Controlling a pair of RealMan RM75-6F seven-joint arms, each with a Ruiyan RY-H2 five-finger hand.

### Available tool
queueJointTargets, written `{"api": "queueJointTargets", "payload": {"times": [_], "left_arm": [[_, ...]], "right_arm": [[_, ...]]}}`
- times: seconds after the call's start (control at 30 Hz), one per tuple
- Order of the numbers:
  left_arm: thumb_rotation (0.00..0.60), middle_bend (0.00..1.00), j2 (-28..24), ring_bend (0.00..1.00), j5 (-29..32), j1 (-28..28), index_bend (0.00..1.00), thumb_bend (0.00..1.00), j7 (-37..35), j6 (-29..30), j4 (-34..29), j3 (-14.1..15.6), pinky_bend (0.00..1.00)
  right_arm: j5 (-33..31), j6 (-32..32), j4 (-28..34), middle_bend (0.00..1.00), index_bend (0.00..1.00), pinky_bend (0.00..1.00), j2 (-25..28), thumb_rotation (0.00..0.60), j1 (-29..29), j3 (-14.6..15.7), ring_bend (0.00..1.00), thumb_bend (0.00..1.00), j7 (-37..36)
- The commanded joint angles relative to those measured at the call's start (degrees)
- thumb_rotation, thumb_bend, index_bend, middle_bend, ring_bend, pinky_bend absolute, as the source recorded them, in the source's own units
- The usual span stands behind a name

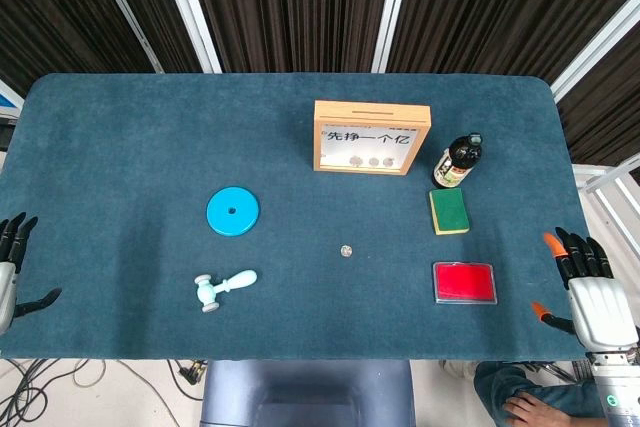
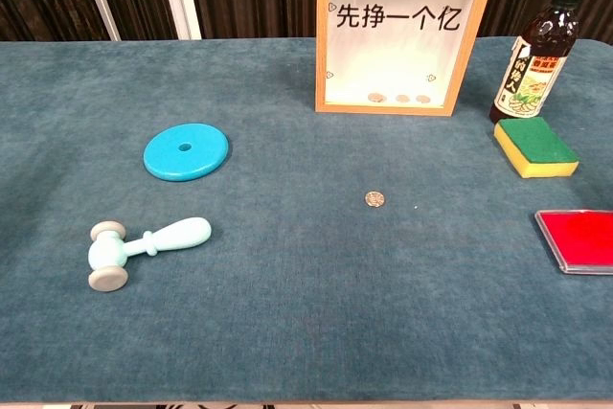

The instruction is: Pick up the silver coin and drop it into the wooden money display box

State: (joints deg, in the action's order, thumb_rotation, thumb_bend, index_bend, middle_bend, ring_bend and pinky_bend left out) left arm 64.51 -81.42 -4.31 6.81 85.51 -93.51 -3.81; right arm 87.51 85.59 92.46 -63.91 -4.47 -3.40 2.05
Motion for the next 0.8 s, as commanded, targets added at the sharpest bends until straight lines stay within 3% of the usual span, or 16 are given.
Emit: {"api": "queueJointTargets", "payload": {"times": [0.03, 0.8], "left_arm": [[0.6, 0.0, 0.0, 0.0, 0.0, 0.0, 0.03, 0.03, 0.0, 0.0, 0.0, 0.0, 0.05], [0.6, 0.0, 0.0, 0.0, 0.5, -0.1, 0.03, 0.03, -1.1, -0.2, 0.3, -0.5, 0.05]], "right_arm": [[0.0, 0.0, 0.0, 0.03, 0.05, 0.0, 0.0, 0.6, 0.0, 0.0, 0.0, 0.24, 0.0], [1.0, -0.3, 0.5, 0.03, 0.07, 0.0, 0.0, 0.6, -0.1, 0.6, 0.0, 0.24, 0.2]]}}
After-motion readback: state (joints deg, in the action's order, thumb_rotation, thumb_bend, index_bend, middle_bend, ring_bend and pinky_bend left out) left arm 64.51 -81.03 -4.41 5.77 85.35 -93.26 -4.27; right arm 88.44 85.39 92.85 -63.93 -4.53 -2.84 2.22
